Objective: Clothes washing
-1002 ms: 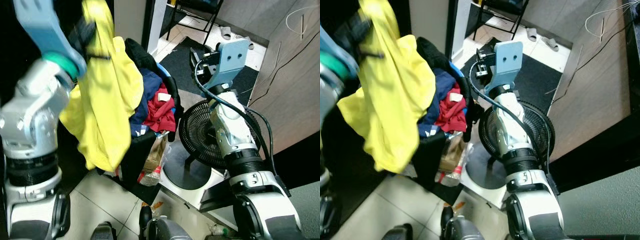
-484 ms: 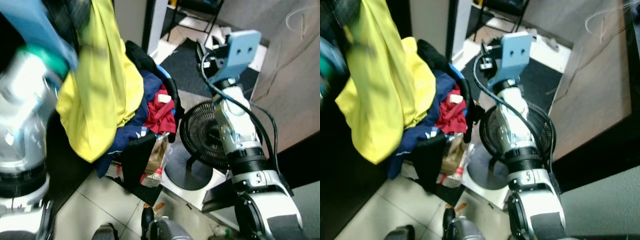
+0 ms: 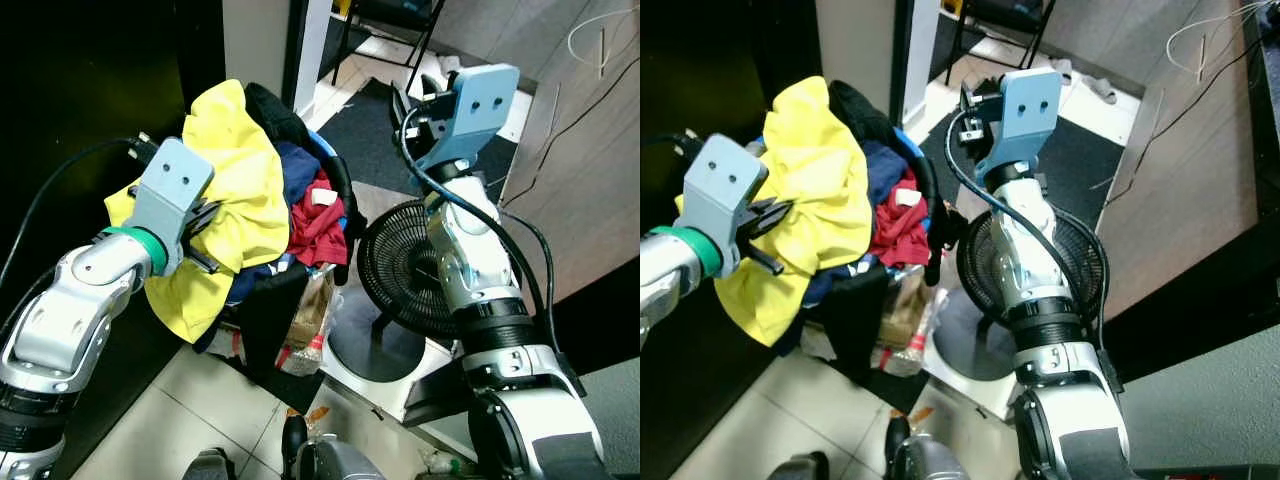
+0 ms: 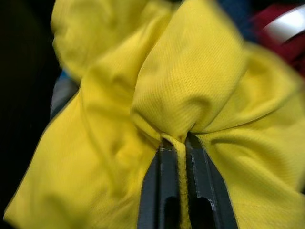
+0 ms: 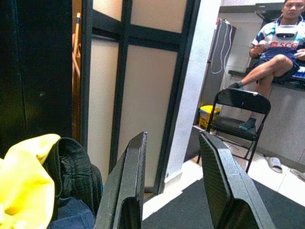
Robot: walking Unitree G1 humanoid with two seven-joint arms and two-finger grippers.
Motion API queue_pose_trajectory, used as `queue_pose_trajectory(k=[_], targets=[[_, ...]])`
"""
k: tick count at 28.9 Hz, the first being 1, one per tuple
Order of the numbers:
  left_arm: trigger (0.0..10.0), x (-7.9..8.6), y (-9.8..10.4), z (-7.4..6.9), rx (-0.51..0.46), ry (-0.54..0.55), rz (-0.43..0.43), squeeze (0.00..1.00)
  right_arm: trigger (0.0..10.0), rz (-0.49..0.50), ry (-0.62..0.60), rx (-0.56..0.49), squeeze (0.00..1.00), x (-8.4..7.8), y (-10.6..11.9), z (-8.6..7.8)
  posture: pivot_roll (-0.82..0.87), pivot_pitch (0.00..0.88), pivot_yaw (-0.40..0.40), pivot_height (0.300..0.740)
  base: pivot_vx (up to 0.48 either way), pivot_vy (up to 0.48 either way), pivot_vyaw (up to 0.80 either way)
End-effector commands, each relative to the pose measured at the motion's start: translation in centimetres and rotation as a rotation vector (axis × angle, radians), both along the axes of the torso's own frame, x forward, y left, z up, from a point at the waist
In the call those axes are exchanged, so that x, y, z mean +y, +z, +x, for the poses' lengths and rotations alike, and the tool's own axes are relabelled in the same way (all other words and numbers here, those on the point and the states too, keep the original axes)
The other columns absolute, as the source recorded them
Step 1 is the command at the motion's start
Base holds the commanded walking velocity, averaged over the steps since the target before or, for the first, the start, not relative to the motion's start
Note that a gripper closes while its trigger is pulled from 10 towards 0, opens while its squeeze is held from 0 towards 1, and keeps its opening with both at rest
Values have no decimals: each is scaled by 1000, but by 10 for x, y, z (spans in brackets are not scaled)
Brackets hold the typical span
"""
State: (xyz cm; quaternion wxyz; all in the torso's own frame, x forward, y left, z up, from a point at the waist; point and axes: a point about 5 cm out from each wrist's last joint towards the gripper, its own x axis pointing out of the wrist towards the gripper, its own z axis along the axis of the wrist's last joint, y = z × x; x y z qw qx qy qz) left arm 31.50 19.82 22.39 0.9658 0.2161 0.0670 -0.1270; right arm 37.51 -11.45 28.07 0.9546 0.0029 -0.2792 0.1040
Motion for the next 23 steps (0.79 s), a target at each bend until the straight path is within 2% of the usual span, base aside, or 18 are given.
queue_pose_trajectory(k=[1, 4, 9, 13, 19, 23], targets=[[10000, -4, -14, -1, 76, -9, 6, 1000, 10000, 3, -7, 10, 0, -4, -3, -1, 115, 139, -98, 740, 0, 0, 0], [10000, -7, -16, -3, 93, -33, 5, 1000, 10000, 1, -7, 11, 0, -5, -3, -1, 115, 139, -98, 740, 0, 0, 0], [10000, -24, -7, -16, 96, -132, -90, 1000, 10000, -2, -11, 14, 0, -7, -3, 0, 123, 139, -100, 740, 0, 0, 0], [10000, -33, 0, -17, 84, -160, -137, 1000, 10000, -2, 1, 17, 0, -2, -4, 0, 126, 138, -102, 740, 0, 0, 0], [10000, -47, -1, -16, 94, -208, -146, 1000, 10000, -3, 4, 15, 0, -1, -3, 0, 123, 136, -101, 740, 0, 0, 0], [10000, -63, -3, -22, 102, -259, -124, 1000, 10000, -7, -3, 18, 0, -4, -4, -1, 117, 138, -100, 740, 0, 0, 0]])
